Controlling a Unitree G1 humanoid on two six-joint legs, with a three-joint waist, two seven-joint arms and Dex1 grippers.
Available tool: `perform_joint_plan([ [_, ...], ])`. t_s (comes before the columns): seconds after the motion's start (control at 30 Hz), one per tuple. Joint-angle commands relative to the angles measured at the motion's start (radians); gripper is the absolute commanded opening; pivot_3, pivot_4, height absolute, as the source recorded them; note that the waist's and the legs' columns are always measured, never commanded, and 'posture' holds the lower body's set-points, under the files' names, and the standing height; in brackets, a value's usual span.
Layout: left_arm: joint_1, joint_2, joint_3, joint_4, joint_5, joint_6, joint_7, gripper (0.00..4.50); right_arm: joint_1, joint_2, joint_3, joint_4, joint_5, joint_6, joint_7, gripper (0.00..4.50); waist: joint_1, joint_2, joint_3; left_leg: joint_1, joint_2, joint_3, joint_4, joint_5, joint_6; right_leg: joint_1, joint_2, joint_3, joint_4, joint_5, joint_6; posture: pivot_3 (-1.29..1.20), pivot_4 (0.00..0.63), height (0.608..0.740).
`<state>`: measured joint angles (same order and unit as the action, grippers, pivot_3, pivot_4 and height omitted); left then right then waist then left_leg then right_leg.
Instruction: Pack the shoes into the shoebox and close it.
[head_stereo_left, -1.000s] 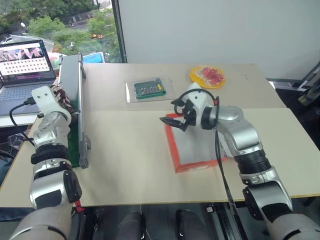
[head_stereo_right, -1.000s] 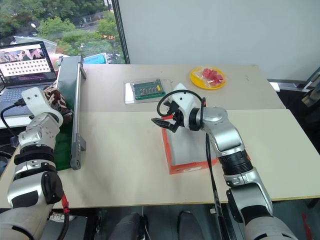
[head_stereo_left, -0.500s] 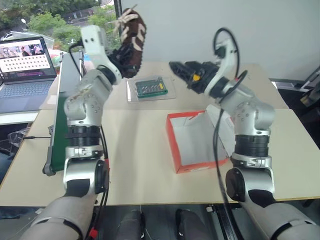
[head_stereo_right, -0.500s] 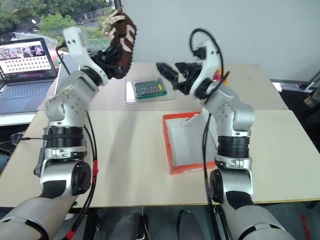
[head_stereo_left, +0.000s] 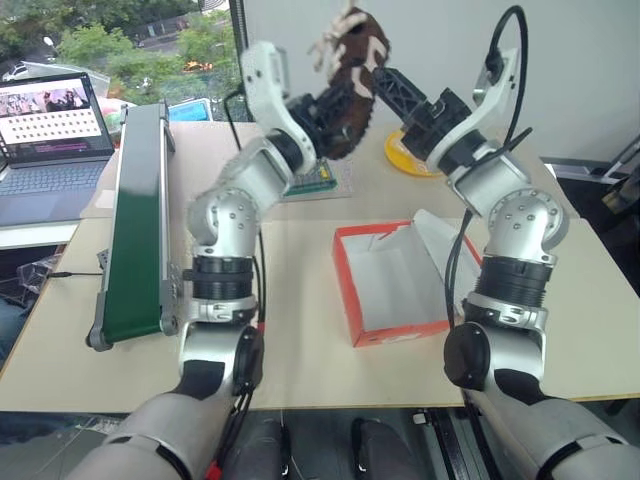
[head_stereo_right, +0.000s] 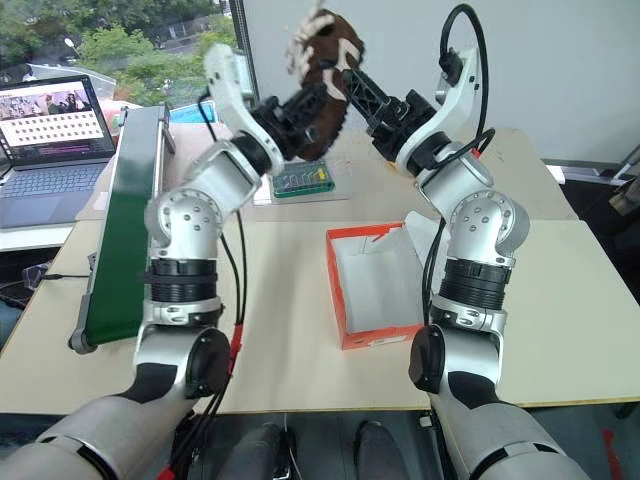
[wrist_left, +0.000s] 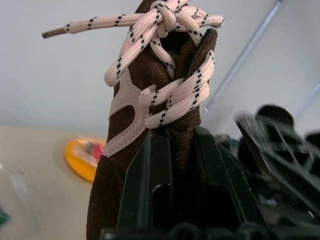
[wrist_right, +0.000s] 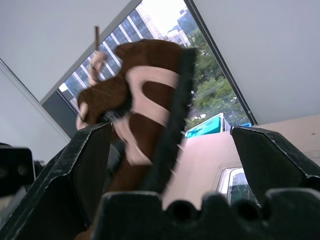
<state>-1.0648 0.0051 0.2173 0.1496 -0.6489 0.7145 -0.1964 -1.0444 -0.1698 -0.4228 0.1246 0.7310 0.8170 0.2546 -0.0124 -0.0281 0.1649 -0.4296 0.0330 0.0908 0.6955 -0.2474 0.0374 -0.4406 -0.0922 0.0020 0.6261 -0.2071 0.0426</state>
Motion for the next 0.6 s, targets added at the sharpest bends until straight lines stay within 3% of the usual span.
perform_joint_plan([
  [0.03, -0.014, -0.017, 0.001, -0.085, -0.038, 0.018, 0.023, 0.36, -0.026, -0.013, -0.012, -0.038, 0.044, -0.010, -0.019, 4.50, -0.003, 0.000, 0.000, 0.000, 0.000, 0.000, 0.000, 0.000, 0.000, 0.000, 0.000, 0.000, 0.000, 0.000, 0.000, 0.00, 0.150, 0.740],
  [0.23, -0.027, -0.027, -0.003, -0.082, -0.048, 0.024, 0.031, 0.36, -0.026, -0.008, -0.005, -0.025, 0.063, -0.018, -0.032, 4.50, -0.004, 0.000, 0.000, 0.001, 0.000, 0.000, 0.000, 0.000, 0.000, 0.000, 0.000, 0.001, 0.000, 0.000, 0.000, 0.00, 0.150, 0.740],
  [0.4, -0.038, -0.031, 0.000, -0.060, -0.051, 0.021, 0.026, 0.28, -0.038, 0.004, -0.012, 0.001, 0.081, -0.039, -0.034, 3.19, -0.002, 0.000, 0.000, 0.000, 0.000, 0.000, 0.000, 0.000, 0.000, 0.000, 0.000, 0.001, 0.000, 0.000, 0.000, 0.00, 0.150, 0.740],
  [0.6, -0.042, -0.035, -0.001, -0.035, -0.046, 0.014, 0.018, 0.28, -0.048, 0.009, -0.011, 0.029, 0.100, -0.061, -0.033, 1.01, -0.001, 0.000, 0.000, 0.000, 0.000, 0.000, 0.000, 0.000, 0.000, 0.000, 0.000, 0.001, 0.000, 0.000, 0.000, 0.00, 0.150, 0.740],
])
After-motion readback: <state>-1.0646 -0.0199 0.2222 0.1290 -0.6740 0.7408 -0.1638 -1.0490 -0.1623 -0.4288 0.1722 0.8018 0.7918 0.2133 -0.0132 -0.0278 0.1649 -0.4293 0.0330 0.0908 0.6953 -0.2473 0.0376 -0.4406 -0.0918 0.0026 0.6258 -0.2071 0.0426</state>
